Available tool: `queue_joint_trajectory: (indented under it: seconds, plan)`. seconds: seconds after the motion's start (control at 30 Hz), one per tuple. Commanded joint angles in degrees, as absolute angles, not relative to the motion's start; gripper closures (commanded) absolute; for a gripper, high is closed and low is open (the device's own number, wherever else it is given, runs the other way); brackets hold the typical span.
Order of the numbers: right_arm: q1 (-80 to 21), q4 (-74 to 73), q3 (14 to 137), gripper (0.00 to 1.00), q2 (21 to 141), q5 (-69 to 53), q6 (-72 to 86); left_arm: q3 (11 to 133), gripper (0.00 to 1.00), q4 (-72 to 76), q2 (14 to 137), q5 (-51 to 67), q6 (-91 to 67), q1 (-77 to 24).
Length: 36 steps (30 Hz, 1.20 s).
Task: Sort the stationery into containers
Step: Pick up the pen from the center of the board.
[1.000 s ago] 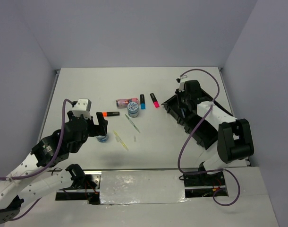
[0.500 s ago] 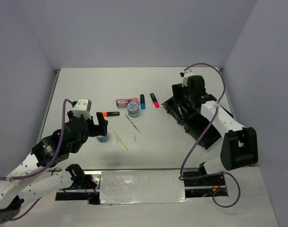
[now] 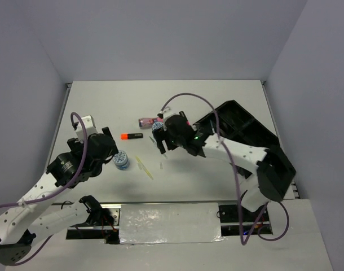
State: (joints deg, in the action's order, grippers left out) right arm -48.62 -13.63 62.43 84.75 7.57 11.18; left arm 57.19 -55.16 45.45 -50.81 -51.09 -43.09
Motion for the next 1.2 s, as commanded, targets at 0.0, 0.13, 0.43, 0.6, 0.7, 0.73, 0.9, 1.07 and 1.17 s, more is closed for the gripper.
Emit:
queue_joint_trajectory:
  seconds: [0.0, 0.13, 0.43, 0.6, 0.7, 0.73, 0.9, 1.07, 1.17]
  plan:
    - [-50.6, -18.1, 66.3, 0.18, 92.7, 15.0, 18.3, 58.0, 0.01, -56.9, 44.6, -48.6, -53.9, -40.8]
    - [-52.2, -19.2, 72.0, 0.4, 100.5, 15.1, 17.2, 54.5, 0.01, -53.3, 43.6, -42.4, -51.4, -40.5]
    - [-52.2, -19.2, 79.5, 0.46, 111.4, 13.8, 10.5, 51.2, 0.03, -46.2, 43.1, -31.9, -43.9, -40.5]
    - [-51.6, -20.3, 83.3, 0.52, 115.6, 14.2, 8.4, 50.8, 0.03, -45.6, 43.4, -31.4, -43.2, -40.6]
    - [-51.4, -20.1, 84.2, 0.54, 116.8, 12.9, 8.0, 50.6, 0.02, -45.5, 43.1, -31.6, -43.0, -40.6]
    - [-51.3, -20.2, 84.4, 0.57, 117.4, 12.5, 7.6, 50.5, 0.02, -45.4, 42.8, -31.6, -43.0, -40.6]
    - [-51.2, -19.3, 83.9, 0.62, 119.1, 11.1, 8.0, 50.5, 0.02, -45.4, 42.6, -31.6, -42.9, -40.5]
    - [-51.7, -19.0, 83.1, 0.77, 119.9, 8.9, 9.0, 50.6, 0.02, -45.3, 42.5, -31.6, -42.8, -40.5]
    - [-51.9, -17.9, 82.3, 0.86, 118.8, 6.2, 9.6, 50.8, 0.02, -45.4, 42.6, -31.4, -42.7, -40.5]
